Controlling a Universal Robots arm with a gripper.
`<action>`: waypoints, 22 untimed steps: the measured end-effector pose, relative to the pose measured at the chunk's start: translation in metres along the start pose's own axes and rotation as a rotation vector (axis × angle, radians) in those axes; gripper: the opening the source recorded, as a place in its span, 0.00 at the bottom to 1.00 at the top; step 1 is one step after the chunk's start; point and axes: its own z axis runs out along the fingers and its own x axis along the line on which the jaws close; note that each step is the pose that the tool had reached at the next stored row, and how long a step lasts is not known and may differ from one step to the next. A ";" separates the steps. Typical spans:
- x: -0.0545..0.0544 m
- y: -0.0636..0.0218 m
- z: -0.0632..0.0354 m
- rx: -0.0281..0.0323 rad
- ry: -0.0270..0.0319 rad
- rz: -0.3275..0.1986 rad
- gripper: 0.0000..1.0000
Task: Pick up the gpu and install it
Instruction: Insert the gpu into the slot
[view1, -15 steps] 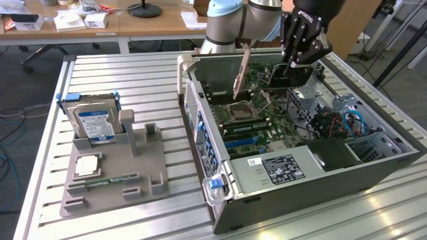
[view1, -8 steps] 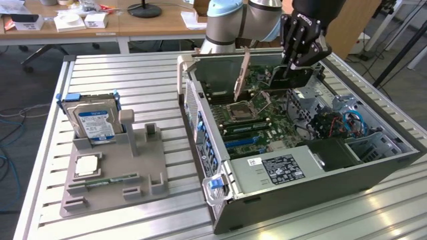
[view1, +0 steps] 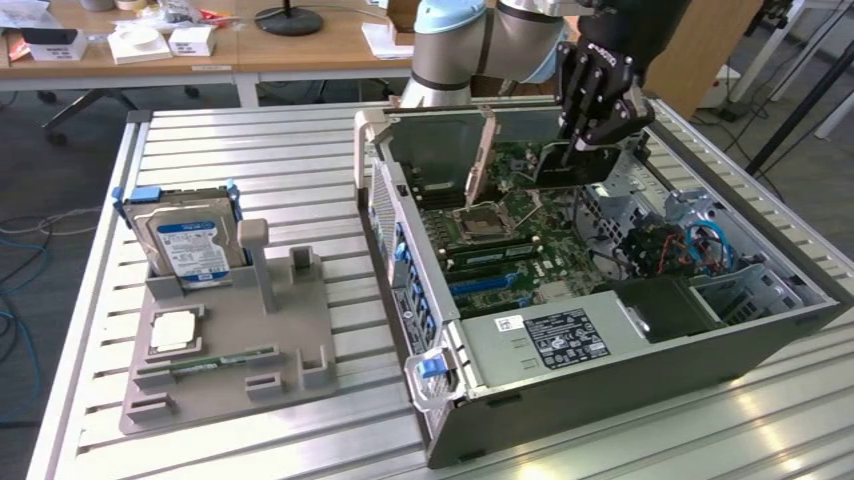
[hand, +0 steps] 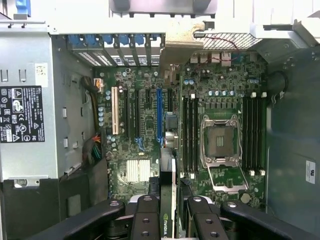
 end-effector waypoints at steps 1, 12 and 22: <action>0.000 0.0002 0.0019 0.0000 0.0000 0.000 0.26; -0.001 0.0025 0.0216 0.0000 0.0000 0.000 0.26; -0.001 0.0050 0.0352 0.0000 -0.0001 0.000 0.26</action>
